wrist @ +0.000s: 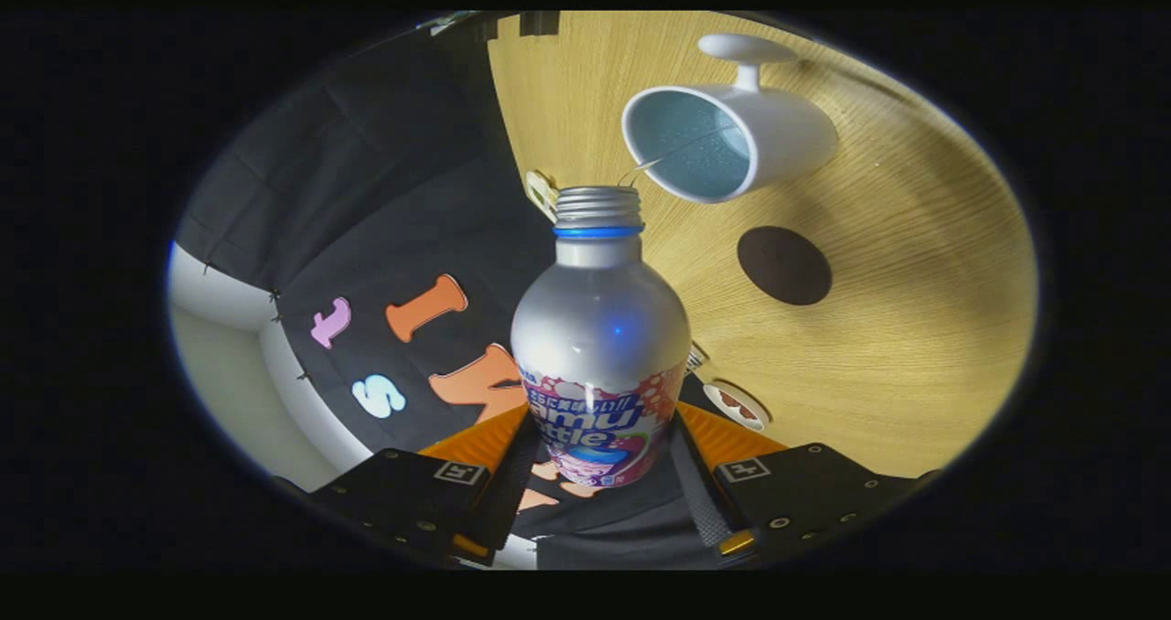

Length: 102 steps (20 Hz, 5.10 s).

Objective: Take the bottle from table, then pour the juice into the cup, finally place the bottle on the coaster

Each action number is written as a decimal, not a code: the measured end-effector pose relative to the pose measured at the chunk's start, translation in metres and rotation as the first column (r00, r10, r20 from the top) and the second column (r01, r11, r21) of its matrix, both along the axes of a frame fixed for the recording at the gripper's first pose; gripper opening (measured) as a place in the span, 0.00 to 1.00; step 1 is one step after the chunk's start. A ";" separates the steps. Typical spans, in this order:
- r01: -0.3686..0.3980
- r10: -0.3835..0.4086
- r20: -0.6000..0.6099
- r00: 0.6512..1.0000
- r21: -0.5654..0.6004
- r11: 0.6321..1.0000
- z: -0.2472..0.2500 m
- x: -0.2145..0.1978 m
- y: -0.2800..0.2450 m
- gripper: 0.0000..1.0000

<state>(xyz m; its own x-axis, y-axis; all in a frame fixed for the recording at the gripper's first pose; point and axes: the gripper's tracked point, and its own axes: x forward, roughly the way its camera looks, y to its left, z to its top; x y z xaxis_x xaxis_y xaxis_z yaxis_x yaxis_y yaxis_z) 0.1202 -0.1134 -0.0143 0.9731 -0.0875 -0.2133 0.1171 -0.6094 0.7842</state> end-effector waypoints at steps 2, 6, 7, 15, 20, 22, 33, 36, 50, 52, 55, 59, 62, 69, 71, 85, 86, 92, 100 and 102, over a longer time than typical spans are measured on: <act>0.000 0.000 -0.003 1.000 0.003 1.000 -0.001 0.000 -0.001 0.77; 0.005 -0.005 0.003 1.000 0.011 1.000 0.001 -0.001 -0.001 0.77; 0.008 -0.008 0.005 1.000 0.017 1.000 0.001 -0.001 -0.002 0.77; 0.026 -0.026 -0.004 1.000 0.038 0.999 -0.002 -0.003 -0.007 0.77; 0.032 -0.032 -0.013 0.999 0.043 0.999 -0.005 -0.004 -0.010 0.77; 0.040 -0.039 -0.005 0.999 0.056 0.998 -0.003 -0.004 -0.011 0.77; 0.086 -0.091 0.035 0.995 0.129 0.988 0.005 0.000 -0.023 0.77; 0.091 -0.098 0.039 0.994 0.143 0.986 0.004 0.001 -0.025 0.77; 0.078 -0.082 0.034 0.996 0.093 0.993 -0.001 0.003 -0.020 0.77; 0.046 -0.046 -0.009 0.999 0.014 0.999 -0.011 0.005 -0.014 0.77; -0.014 0.003 -0.075 0.997 -0.136 0.991 -0.020 0.005 -0.003 0.77; -0.075 0.033 -0.136 0.990 -0.319 0.945 -0.029 -0.007 -0.001 0.77; -0.159 0.063 -0.218 0.974 -0.460 0.873 -0.042 -0.013 0.003 0.77; -0.333 0.048 -0.394 0.918 -0.698 0.634 -0.057 -0.028 -0.005 0.77; -0.378 0.038 -0.428 0.903 -0.749 0.545 -0.052 -0.029 -0.008 0.77; -0.533 -0.200 -0.517 0.832 -0.845 -0.033 -0.064 -0.012 -0.022 0.77; -0.537 -0.211 -0.513 0.832 -0.840 -0.072 -0.066 -0.007 -0.021 0.77; -0.559 -0.268 -0.495 0.827 -0.779 -0.286 -0.078 0.019 -0.009 0.77; -0.601 -0.309 -0.516 0.799 -0.703 -0.381 -0.115 0.048 -0.004 0.78; -0.610 -0.325 -0.516 0.792 -0.689 -0.391 -0.121 0.048 -0.007 0.77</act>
<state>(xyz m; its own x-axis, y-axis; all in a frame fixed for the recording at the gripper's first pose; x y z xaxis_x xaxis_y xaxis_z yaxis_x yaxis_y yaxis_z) 0.1681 -0.1206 -0.1349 0.8198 -0.4654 -0.3337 0.4813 0.8757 -0.0388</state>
